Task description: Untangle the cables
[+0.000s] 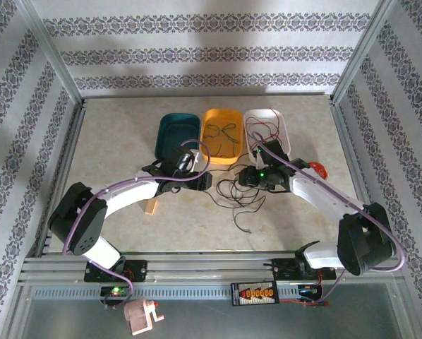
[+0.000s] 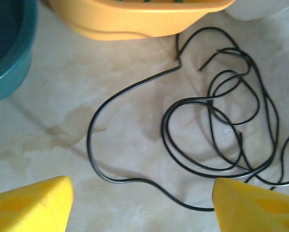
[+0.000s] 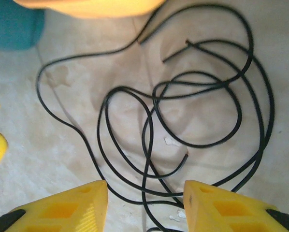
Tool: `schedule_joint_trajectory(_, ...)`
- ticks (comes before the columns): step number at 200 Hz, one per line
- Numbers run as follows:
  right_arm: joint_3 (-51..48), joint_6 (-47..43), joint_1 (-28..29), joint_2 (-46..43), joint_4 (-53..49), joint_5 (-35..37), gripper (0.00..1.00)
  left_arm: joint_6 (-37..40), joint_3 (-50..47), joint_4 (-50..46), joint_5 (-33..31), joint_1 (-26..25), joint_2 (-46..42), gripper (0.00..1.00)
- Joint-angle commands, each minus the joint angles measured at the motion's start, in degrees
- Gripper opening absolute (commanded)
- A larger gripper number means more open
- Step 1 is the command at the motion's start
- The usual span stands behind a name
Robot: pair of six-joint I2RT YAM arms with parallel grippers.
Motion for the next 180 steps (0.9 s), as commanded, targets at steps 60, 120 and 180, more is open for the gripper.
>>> schedule_joint_trajectory(60, 0.2, -1.3, 1.1, 3.6, -0.9, -0.9, 0.45, 2.0, 1.5, 9.2, -6.1, 0.1, 9.6, 0.67)
schedule_joint_trajectory(120, -0.1, -1.4, 1.0, 3.1, -1.5, 0.8, 0.45, 2.9, 0.4, 16.5, -7.0, -0.7, 12.3, 0.17)
schedule_joint_trajectory(180, -3.8, 3.7, -3.2, -4.6, 0.6, 9.6, 0.44, 3.9, -2.1, 15.1, -8.5, -4.5, -5.4, 0.0)
